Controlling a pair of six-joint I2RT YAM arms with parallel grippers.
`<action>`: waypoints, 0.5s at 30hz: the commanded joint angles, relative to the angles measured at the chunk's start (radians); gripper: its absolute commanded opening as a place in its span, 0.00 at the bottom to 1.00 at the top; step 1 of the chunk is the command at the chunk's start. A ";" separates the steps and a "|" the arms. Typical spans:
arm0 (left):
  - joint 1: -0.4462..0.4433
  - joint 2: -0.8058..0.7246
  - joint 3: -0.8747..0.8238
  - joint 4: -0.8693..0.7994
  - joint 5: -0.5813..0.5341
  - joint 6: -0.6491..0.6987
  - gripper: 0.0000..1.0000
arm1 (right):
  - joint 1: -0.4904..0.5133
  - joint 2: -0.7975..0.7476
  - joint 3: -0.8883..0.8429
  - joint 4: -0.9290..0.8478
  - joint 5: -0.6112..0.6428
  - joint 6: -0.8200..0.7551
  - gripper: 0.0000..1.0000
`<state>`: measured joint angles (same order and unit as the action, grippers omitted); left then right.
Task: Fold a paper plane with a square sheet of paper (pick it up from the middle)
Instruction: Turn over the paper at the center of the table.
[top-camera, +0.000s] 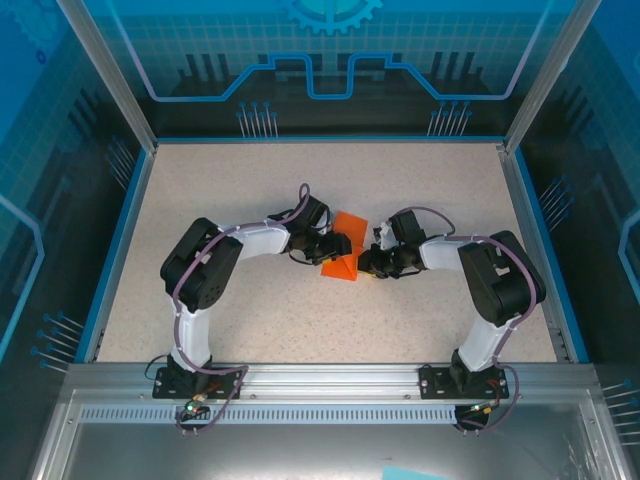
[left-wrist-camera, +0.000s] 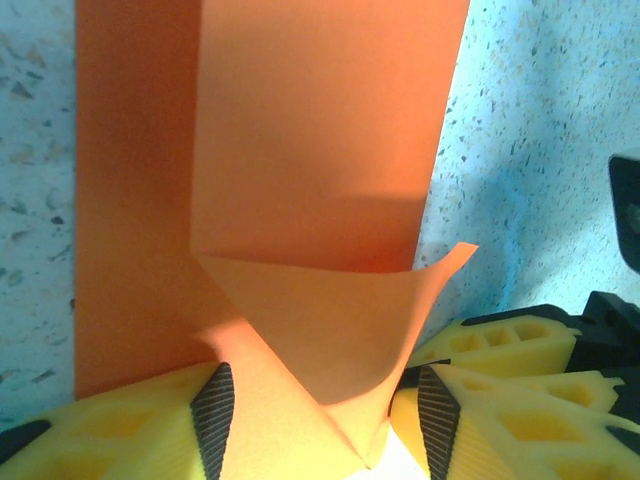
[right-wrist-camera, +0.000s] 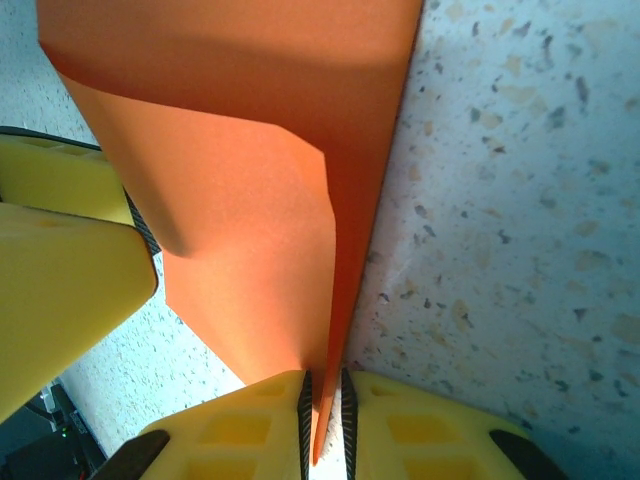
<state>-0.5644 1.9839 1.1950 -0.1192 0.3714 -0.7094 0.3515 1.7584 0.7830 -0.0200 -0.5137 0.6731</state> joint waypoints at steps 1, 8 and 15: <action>-0.005 0.018 0.008 0.020 0.011 -0.001 0.48 | -0.016 0.001 -0.018 -0.010 -0.011 -0.009 0.18; -0.005 0.016 0.029 -0.007 0.008 0.014 0.30 | -0.016 0.001 -0.014 -0.005 -0.017 -0.007 0.19; -0.005 0.009 0.052 -0.031 0.012 0.022 0.19 | -0.016 -0.004 -0.008 -0.006 -0.018 -0.007 0.19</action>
<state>-0.5644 1.9839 1.2137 -0.1253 0.3714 -0.7044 0.3504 1.7584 0.7818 -0.0170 -0.5175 0.6735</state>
